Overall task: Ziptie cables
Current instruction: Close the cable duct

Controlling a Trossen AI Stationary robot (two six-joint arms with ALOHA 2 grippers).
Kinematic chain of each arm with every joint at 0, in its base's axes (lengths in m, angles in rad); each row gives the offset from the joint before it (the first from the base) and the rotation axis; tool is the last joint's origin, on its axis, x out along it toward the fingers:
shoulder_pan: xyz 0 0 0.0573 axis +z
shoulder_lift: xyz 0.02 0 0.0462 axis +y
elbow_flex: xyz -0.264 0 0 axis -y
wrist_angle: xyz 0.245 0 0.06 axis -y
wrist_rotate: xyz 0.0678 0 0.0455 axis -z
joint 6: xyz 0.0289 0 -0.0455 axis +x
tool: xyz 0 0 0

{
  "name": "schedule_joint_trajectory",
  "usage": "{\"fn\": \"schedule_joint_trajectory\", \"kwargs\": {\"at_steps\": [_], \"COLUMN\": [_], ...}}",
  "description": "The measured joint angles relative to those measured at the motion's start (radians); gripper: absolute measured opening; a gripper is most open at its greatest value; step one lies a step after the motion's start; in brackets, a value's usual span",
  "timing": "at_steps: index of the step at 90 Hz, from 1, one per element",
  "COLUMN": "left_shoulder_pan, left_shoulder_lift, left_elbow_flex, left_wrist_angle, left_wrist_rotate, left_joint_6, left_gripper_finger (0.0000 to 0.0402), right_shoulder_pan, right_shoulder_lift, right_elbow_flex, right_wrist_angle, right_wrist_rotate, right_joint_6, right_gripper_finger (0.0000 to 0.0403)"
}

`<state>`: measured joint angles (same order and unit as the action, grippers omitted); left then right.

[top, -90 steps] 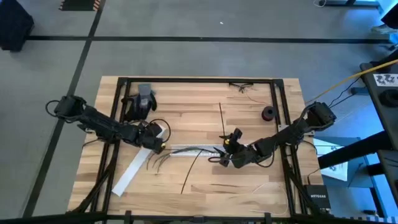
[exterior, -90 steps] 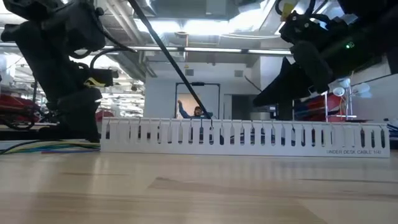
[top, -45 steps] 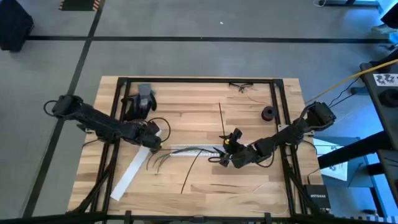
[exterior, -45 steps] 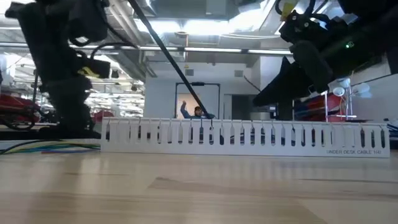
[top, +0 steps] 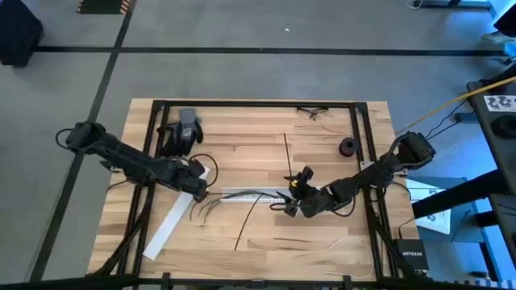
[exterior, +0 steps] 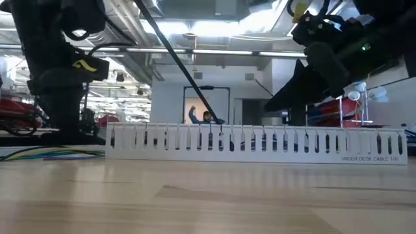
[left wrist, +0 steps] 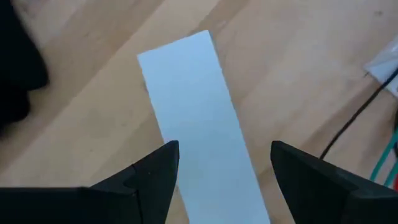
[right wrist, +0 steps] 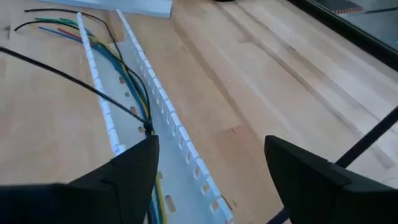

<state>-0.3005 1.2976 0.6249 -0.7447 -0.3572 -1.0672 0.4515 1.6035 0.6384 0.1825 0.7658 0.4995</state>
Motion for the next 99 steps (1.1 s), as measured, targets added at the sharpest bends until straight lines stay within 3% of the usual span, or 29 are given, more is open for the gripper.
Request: {"fn": "schedule_joint_trajectory", "kwargs": {"at_steps": [35, 76, 99], "left_shoulder_pan": [0.022, 0.039, 0.040], "left_shoulder_lift": [-0.006, -0.030, -0.031], "left_elbow_flex": [-0.155, -0.090, -0.089], "left_wrist_angle": [0.218, 0.210, 0.215], "left_wrist_rotate": [-0.013, 0.013, -0.006], "left_joint_6": [-0.097, 0.160, 0.201], "left_gripper_finger": [0.0249, 0.0249, 0.0249], "right_shoulder_pan": [0.000, 0.000, 0.000], "right_shoulder_lift": [0.000, 0.000, 0.000], "right_elbow_flex": [0.000, 0.000, 0.000], "right_wrist_angle": [-0.001, -0.007, -0.008], "right_wrist_rotate": [0.000, 0.001, 0.002], "right_joint_6": [0.000, 0.000, 0.000], "right_gripper_finger": [0.0285, 0.0285, 0.0285]}}
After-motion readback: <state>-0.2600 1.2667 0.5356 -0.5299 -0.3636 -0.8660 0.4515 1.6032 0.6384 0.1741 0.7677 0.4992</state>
